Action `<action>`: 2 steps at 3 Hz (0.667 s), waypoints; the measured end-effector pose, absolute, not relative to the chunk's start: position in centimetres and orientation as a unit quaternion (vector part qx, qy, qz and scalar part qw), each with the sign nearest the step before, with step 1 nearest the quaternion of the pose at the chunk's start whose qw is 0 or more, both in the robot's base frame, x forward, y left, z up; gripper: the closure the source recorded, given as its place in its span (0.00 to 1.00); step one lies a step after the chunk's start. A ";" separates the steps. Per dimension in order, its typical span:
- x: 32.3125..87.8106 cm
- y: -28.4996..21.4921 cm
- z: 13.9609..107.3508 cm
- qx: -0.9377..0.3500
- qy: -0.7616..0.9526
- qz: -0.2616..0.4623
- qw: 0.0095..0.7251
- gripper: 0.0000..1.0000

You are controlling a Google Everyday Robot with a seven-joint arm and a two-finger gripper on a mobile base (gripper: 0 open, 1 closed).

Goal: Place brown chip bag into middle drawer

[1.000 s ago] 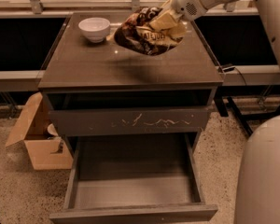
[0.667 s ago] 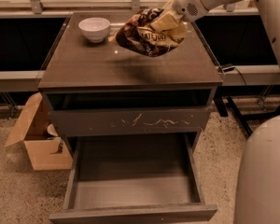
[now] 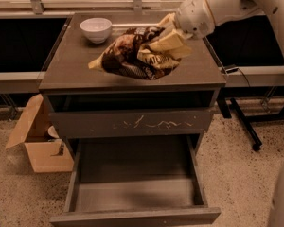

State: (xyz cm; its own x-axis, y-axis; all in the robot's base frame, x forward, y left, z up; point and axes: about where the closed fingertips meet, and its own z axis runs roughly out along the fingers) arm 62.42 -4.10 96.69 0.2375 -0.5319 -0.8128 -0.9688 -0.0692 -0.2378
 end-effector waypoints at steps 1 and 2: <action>56.0 -5.0 92.5 -0.724 0.504 0.320 0.346 1.00; 54.0 -6.0 87.6 -0.720 0.526 0.330 0.309 1.00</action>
Offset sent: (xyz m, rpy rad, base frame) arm -0.1136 -0.0363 -0.1506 -0.1448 0.2272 0.1716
